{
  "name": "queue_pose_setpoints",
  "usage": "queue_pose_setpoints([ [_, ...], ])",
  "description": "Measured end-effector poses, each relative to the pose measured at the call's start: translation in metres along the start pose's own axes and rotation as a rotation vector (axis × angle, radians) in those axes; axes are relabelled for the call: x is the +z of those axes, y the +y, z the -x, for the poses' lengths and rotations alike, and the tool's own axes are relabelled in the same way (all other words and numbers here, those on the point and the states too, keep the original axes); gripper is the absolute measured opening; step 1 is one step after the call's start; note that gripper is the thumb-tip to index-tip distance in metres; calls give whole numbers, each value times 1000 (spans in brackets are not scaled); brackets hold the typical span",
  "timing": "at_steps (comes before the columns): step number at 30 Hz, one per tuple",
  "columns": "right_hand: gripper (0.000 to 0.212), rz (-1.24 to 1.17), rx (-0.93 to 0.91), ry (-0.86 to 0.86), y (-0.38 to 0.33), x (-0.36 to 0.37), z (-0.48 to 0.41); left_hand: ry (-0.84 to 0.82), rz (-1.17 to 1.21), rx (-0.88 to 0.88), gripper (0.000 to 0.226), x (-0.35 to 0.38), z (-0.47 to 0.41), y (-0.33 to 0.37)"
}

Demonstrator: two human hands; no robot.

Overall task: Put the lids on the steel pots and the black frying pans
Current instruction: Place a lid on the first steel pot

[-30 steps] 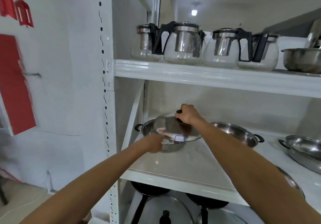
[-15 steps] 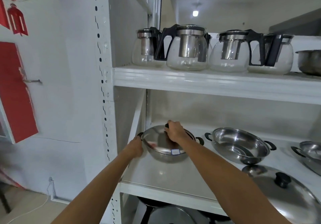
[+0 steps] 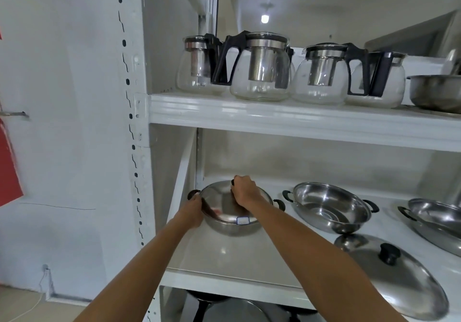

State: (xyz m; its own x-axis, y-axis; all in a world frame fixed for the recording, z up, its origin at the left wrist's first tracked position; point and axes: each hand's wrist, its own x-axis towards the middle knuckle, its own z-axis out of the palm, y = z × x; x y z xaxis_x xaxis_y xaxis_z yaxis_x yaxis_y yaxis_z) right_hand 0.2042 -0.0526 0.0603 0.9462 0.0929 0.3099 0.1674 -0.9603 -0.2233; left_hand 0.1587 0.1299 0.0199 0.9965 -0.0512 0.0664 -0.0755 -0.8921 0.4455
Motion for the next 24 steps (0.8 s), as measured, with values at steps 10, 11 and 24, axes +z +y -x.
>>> queue_pose_setpoints([
  [10,61,63,74,32,-15,16,18,58,-11,76,35,4,-7,9],
  [11,60,7,66,8,-12,13,17,84,-27,83,36,5,-9,13],
  [24,28,211,361,-133,217,-126,102,219,-209,446,72,49,-6,181],
])
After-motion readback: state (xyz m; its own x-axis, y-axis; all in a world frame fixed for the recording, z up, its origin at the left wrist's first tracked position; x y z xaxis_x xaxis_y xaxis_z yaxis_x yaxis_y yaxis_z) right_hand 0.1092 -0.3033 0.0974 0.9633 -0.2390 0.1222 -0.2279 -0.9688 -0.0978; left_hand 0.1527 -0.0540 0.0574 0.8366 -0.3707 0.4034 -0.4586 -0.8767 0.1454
